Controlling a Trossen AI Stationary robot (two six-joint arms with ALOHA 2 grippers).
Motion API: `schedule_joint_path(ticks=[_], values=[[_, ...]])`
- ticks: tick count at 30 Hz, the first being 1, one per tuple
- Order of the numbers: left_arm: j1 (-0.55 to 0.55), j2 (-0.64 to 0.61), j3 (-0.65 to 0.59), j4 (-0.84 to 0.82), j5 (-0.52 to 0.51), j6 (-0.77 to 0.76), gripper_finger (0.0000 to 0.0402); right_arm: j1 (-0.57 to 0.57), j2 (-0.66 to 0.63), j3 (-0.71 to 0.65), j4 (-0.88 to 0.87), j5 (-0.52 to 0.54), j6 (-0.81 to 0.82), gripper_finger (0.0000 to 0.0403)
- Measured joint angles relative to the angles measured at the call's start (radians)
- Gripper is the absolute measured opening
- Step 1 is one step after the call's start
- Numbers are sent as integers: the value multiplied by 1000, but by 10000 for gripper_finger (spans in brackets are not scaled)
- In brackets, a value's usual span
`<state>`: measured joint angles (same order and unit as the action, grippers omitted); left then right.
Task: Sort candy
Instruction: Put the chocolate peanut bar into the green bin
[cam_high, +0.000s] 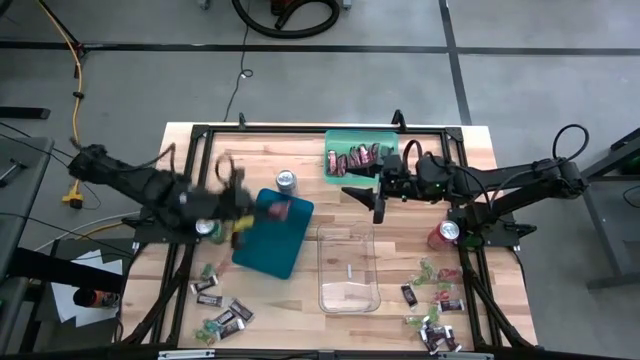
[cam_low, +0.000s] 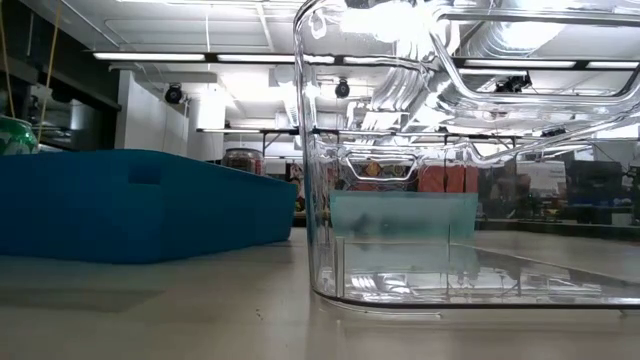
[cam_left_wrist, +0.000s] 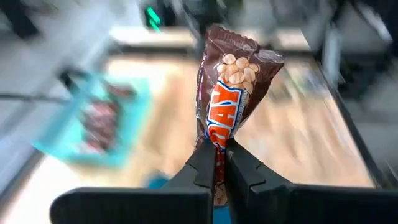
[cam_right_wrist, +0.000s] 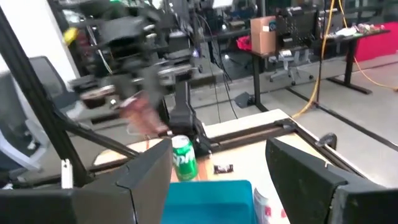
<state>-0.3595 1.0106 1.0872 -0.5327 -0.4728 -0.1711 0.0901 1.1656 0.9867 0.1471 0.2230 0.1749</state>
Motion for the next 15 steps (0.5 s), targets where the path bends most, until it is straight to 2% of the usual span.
schedule_joint_path(ticks=[3,7,10,15], values=[[124,0,-33,160,71,71,1,0,-5,1,41,-20,0,252],[228,29,-114,375,176,92,1,0,-14,1,52,-44,0,252],[261,65,-183,530,249,52,0,2,-14,1,53,-48,0,252],[269,116,-229,601,279,30,0,2,-14,1,51,-48,-7,252]])
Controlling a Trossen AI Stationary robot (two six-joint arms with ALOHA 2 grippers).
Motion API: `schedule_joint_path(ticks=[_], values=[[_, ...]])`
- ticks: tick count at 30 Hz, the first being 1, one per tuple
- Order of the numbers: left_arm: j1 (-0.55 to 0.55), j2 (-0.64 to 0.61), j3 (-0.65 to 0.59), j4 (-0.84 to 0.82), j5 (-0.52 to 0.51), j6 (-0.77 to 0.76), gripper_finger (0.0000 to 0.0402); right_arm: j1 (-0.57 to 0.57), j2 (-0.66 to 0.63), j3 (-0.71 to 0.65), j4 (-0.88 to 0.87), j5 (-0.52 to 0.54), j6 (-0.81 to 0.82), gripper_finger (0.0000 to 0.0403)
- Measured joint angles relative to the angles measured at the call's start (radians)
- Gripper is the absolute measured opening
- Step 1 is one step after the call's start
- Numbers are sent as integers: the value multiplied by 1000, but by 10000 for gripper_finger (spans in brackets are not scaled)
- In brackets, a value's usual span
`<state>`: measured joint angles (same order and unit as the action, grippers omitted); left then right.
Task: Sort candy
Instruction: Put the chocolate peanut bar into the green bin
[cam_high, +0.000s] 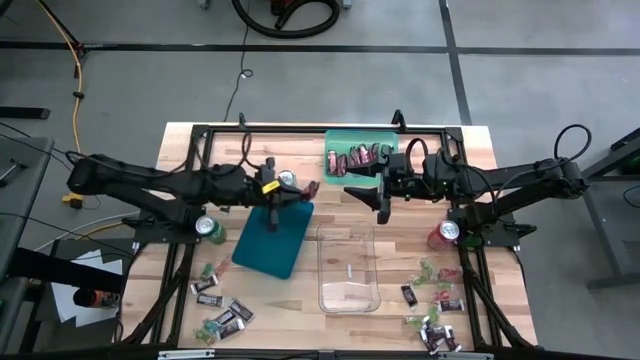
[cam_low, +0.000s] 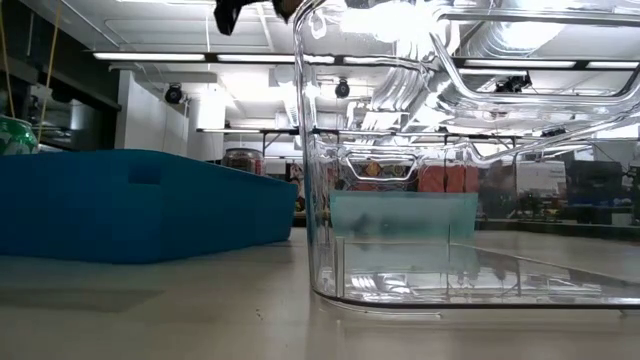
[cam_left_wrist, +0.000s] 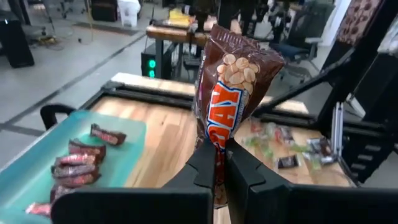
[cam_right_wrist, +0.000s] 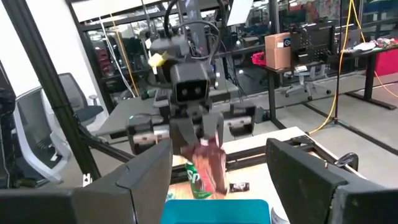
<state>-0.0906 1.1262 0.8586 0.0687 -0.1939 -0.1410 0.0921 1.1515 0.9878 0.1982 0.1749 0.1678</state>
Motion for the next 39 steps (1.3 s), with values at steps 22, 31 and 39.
schedule_joint_path(ticks=[22,31,39], values=[[417,360,415,-77,35,-18,0,-1,-113,-2,136,100,-176,252],[504,796,783,-243,62,-250,0,-1,-156,-2,116,160,-176,252],[476,1041,867,-324,115,-503,0,-1,-157,-2,89,170,-169,252]])
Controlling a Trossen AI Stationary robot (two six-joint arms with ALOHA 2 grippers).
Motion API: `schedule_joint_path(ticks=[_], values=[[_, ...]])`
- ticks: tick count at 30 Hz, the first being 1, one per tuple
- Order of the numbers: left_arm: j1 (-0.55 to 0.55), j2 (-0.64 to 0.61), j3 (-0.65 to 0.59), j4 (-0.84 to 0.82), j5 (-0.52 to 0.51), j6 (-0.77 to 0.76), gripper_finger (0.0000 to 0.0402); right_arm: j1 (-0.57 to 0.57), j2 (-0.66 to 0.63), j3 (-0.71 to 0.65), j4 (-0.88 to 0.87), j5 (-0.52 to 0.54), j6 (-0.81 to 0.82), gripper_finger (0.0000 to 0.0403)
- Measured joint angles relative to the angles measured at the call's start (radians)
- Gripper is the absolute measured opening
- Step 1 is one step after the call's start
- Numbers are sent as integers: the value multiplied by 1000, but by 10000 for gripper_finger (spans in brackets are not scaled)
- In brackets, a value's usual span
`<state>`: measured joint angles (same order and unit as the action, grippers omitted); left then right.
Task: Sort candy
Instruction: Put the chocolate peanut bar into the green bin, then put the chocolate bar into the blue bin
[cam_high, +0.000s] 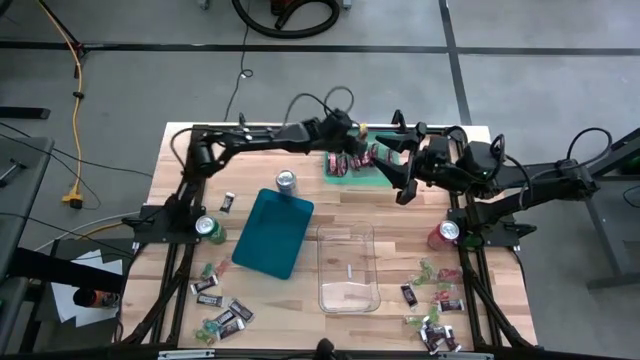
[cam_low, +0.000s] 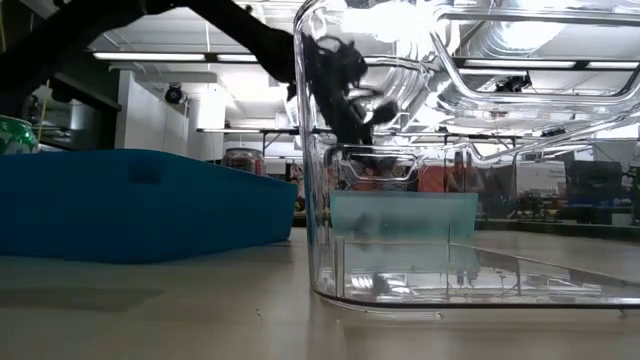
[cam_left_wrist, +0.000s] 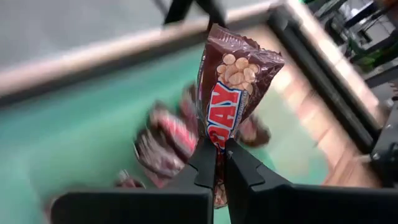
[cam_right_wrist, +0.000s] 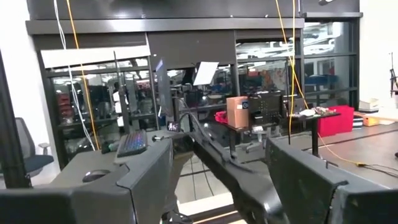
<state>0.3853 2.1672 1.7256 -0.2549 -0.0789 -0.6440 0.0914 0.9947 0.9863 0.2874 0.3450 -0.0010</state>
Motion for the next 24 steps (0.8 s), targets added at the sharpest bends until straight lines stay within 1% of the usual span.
schedule_joint_path(ticks=[4,8,11,15,21,24], values=[[-18,46,3,-87,5,-74,0,0,0,0,0,0,2,252],[-39,70,2,-157,9,-81,1,0,0,0,1,0,3,252],[-50,69,2,-168,-12,-80,12,0,0,0,-1,0,3,252],[-53,64,2,-172,-22,-85,46,0,0,0,-2,0,4,252],[-50,51,2,-189,-4,-87,124,1,0,0,-2,0,4,252],[-45,17,2,-196,4,-68,162,1,0,0,-2,0,2,252]])
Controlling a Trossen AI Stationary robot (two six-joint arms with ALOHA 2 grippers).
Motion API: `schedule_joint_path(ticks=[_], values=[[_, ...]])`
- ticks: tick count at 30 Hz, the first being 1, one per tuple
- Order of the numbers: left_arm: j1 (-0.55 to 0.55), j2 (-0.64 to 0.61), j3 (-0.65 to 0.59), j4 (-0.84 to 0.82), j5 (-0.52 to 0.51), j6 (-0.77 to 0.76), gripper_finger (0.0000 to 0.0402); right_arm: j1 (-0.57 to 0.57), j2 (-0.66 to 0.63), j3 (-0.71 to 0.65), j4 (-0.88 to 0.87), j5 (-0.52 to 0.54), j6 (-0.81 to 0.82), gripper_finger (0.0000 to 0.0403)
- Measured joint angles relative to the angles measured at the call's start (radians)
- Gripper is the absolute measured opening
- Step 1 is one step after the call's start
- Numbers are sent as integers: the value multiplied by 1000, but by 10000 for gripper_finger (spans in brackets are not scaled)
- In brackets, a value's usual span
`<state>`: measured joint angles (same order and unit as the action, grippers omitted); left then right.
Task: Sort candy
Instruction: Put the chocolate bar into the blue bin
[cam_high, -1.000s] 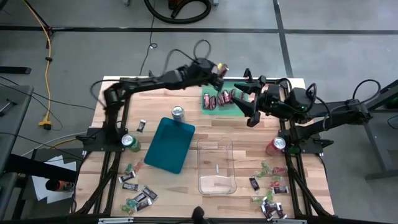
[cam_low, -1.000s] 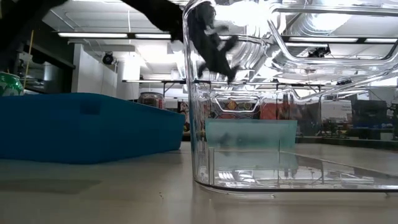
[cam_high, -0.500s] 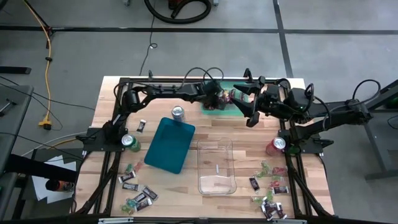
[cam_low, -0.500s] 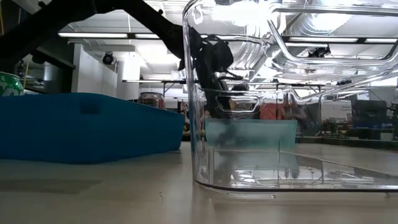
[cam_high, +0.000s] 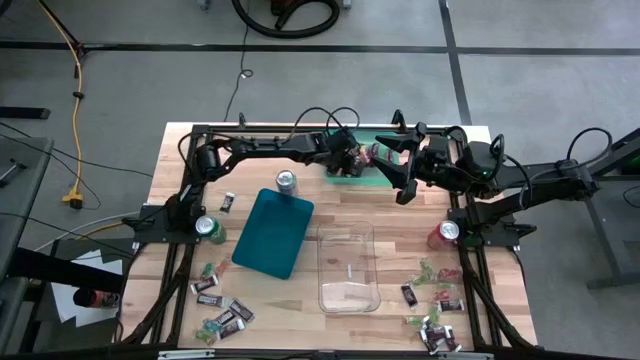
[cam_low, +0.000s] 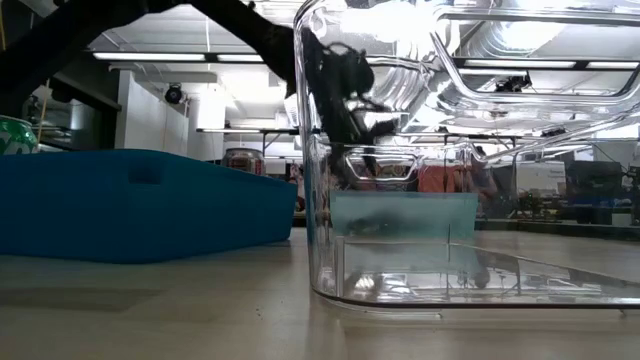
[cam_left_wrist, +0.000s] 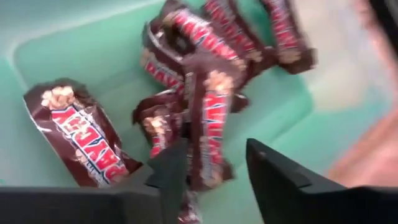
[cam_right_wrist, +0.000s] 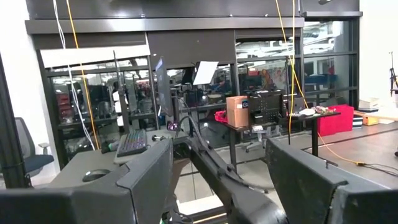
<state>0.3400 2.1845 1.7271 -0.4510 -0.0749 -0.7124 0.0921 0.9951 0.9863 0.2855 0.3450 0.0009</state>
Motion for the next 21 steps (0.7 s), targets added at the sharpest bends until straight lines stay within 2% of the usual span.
schedule_joint_path(ticks=[6,9,12,16,21], values=[[48,-144,0,-18,122,129,206,0,-7,0,0,0,-33,252],[50,-259,0,-69,78,219,210,0,-13,0,2,0,-35,252],[3,-386,-19,-78,-7,325,211,0,-15,0,-5,0,-26,252],[-108,-581,-169,65,-44,384,211,0,-15,0,-31,0,1,252],[-285,-797,-492,359,-51,380,211,0,-15,0,-78,-11,48,252]])
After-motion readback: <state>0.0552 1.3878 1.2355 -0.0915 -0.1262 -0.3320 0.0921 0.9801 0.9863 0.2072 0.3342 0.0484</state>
